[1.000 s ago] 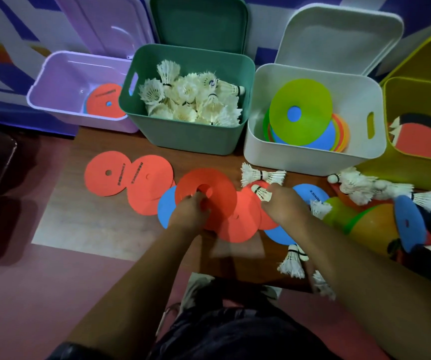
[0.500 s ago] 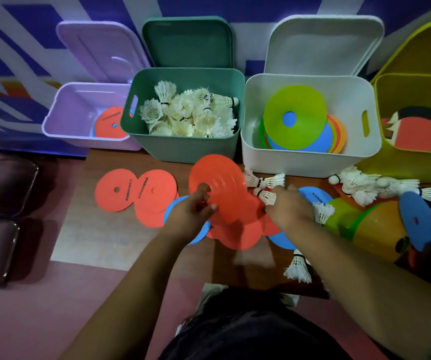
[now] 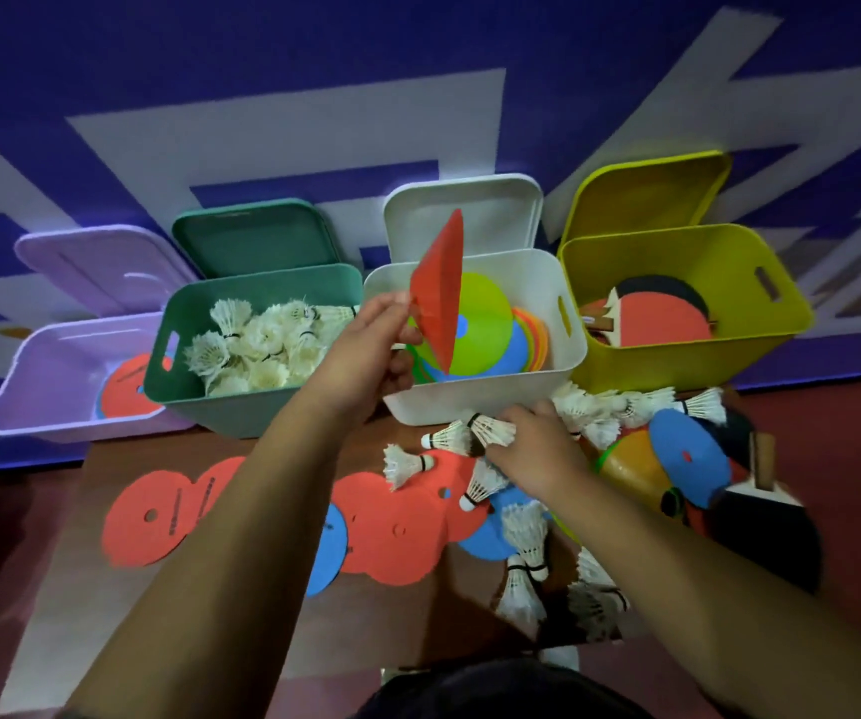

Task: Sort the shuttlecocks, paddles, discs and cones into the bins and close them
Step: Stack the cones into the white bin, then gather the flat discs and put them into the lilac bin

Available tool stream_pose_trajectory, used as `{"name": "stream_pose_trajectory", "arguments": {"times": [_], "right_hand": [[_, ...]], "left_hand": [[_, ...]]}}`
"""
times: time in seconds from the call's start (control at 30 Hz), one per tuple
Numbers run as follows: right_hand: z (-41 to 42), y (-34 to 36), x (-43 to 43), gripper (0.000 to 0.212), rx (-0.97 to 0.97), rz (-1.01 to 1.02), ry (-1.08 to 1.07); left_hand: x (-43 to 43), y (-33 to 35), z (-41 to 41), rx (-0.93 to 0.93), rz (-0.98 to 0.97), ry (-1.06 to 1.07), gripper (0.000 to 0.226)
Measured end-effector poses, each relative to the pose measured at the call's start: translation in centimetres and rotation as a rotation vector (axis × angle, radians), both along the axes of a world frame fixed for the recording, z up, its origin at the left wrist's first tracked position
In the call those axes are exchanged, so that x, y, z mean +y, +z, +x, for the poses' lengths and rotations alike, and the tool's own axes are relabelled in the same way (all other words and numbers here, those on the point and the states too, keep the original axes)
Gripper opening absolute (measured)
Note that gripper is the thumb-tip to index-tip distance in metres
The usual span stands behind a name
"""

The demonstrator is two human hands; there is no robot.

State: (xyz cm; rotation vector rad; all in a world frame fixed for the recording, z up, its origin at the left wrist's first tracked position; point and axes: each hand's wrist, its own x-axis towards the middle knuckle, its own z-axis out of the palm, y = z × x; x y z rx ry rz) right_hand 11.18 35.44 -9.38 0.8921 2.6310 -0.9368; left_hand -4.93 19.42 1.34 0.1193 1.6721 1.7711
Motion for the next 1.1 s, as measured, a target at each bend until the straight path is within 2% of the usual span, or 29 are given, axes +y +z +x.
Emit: {"name": "stream_pose_trajectory", "arguments": {"times": [0.1,0.23,0.43,0.63,0.87,1.0,1.03,1.1], "right_hand": [[0.6,1.0,1.0,0.048,0.029,-0.024,0.018],[0.6,1.6,1.4,0.045,0.1,-0.079,0.053],[-1.9,2.5,-0.9,0.037,0.143,-0.187,0.029],[-7.3,5.2,-4.6,0.041,0.191,-0.279,0.02],[-15.3,8.8,-9.3,0.063,0.307,-0.388,0.057],[-18.9,11.5,-12.7,0.088,0.338,-0.415,0.122],[-19.5,11.9,-13.5,0.082,0.32,-0.39,0.134],[-20.2,11.9,-14.9,0.054,0.284,-0.312,0.164]], "left_hand": [[2.6,-2.0,-1.5,-0.156,-0.19,0.163,0.041],[2.2,-4.1,-0.4,-0.15,-0.271,0.207,0.034],[-3.4,-6.9,1.9,-0.123,-0.405,0.17,0.034],[-10.8,-8.5,3.6,-0.146,-0.522,0.262,0.028],[-18.2,-8.6,4.7,-0.196,-0.503,0.397,0.026],[-21.4,-9.0,4.6,-0.228,-0.478,0.478,0.023],[-22.1,-9.3,4.5,-0.24,-0.471,0.493,0.024],[-23.4,-9.6,4.4,-0.26,-0.465,0.512,0.024]]}}
